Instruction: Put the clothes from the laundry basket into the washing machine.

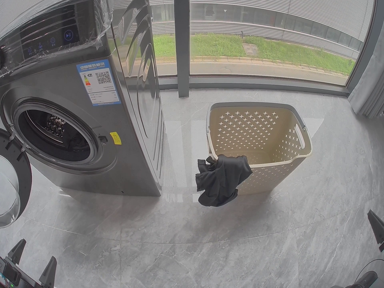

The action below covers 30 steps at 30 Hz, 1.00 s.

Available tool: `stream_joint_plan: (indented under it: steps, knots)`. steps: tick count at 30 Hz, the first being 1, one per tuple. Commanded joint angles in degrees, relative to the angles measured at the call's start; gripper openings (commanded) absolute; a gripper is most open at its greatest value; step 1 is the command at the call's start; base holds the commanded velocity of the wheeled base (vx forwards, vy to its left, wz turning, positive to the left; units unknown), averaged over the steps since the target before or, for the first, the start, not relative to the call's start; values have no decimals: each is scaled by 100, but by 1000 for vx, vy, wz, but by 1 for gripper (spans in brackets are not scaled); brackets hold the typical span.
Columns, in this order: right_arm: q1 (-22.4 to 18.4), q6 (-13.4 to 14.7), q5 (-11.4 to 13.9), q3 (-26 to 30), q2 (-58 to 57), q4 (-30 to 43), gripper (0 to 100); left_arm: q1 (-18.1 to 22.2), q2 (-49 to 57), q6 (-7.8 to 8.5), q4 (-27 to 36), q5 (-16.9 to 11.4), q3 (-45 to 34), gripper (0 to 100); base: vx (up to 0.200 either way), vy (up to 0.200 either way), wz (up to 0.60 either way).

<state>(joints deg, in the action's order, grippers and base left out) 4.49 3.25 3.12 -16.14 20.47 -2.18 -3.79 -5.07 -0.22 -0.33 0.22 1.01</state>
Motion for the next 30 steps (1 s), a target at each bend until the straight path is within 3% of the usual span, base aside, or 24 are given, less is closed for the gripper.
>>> stream_joint_plan:
  steps: [1, 5, 11, 16, 19, 23, 30]
  knots:
    - [369, 44, 294, -293, 2998, -1144, 100, -8, -11, -13, -2, 4, -101, 100, 0, 0, 0]
    - [773, 70, 250, -293, 3569, -1214, 100, 1, -11, -13, -2, 4, -101, 100, 0, 0, 0]
    - [1230, 88, 259, -302, 4106, -1223, 100, 1, -11, -4, -2, 4, -101, 100, 0, -200, 0]
    - [2065, 553, 224, -530, 5187, -1821, 100, -8, -11, -13, -2, 4, -101, 100, 0, 0, 0]
    - [2417, 633, -13, -654, 5907, -2243, 100, 1, -11, -13, -2, 4, -101, 100, 0, 0, 0]
    - [2548, 905, -365, -961, 6865, -2858, 100, -8, -11, -13, -2, 4, -101, 100, 0, 0, 0]
    - [2680, 1090, -374, -1330, 7498, -3350, 100, -8, -11, -13, -2, -4, -101, 100, 0, 0, 0]
